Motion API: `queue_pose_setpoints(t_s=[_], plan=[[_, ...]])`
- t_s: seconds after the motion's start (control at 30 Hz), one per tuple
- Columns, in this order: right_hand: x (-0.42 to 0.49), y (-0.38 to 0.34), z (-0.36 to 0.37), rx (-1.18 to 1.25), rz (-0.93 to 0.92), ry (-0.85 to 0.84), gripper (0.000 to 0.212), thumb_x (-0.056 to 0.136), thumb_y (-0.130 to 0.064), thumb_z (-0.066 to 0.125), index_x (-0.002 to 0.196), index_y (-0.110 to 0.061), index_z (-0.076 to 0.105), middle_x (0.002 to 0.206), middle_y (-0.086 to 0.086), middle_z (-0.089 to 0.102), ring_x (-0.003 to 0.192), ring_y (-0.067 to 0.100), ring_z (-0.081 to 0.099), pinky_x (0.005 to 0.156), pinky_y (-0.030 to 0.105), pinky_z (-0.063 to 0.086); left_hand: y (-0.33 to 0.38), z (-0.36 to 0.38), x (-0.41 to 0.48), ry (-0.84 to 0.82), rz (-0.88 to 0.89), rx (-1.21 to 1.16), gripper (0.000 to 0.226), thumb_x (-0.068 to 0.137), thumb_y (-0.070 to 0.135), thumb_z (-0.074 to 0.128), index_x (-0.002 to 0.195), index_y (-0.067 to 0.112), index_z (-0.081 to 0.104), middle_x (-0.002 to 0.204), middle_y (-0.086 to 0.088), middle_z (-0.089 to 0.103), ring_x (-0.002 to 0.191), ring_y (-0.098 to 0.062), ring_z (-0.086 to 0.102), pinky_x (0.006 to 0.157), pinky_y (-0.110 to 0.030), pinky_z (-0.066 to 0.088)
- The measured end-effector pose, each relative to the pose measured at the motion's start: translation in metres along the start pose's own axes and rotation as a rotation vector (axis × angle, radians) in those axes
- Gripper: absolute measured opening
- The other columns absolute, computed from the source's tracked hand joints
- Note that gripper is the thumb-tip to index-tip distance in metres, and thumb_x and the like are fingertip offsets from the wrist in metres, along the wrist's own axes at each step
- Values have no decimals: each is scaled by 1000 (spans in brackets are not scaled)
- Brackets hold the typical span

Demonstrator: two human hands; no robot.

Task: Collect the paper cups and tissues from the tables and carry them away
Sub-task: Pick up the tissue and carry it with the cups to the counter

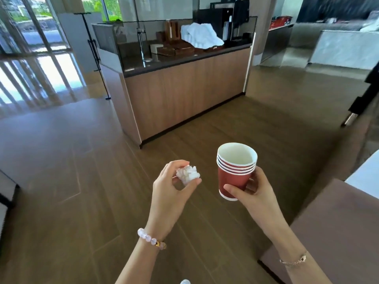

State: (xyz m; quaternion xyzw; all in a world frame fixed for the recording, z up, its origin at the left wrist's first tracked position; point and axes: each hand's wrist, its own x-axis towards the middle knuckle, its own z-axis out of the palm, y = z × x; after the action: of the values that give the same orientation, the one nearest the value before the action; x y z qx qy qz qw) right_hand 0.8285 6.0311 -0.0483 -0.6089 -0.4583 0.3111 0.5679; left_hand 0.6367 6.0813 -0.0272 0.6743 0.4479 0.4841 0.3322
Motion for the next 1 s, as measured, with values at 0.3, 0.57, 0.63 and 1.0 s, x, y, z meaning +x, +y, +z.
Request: queue_pose_setpoints(t_s=[0.3,0.57,0.63,1.0], plan=[[117,8,9,-35,52,271,57,67,-12,83,112,-30,52,101,-17,64,88,-12,61,65,4,46,-36,51,163,-273,118,-82,33,75,21,77,102,30,60,97,15,64,95,-9,61,78,-10,46],[213,34,-24,-45,83,437,57,67,-14,83,113,-29,52,99,-17,66,86,-9,63,65,5,47,-46,138,260,-433,168,-151,34,75,15,77,99,31,59,95,16,65,93,-7,62,78,-8,44],[244,43,-36,-38,89,461,56,67,-15,83,112,-30,53,99,-16,68,87,-6,64,67,7,48,-49,165,286,-459,178,-162,34,76,16,77,99,32,59,95,15,65,93,-9,63,78,-9,45],[403,80,-158,-27,82,612,55,68,-15,83,110,-33,53,97,-19,69,89,-3,65,69,8,49,-36,351,427,-612,203,-220,34,75,16,77,98,34,59,96,18,65,93,-6,63,79,-10,46]])
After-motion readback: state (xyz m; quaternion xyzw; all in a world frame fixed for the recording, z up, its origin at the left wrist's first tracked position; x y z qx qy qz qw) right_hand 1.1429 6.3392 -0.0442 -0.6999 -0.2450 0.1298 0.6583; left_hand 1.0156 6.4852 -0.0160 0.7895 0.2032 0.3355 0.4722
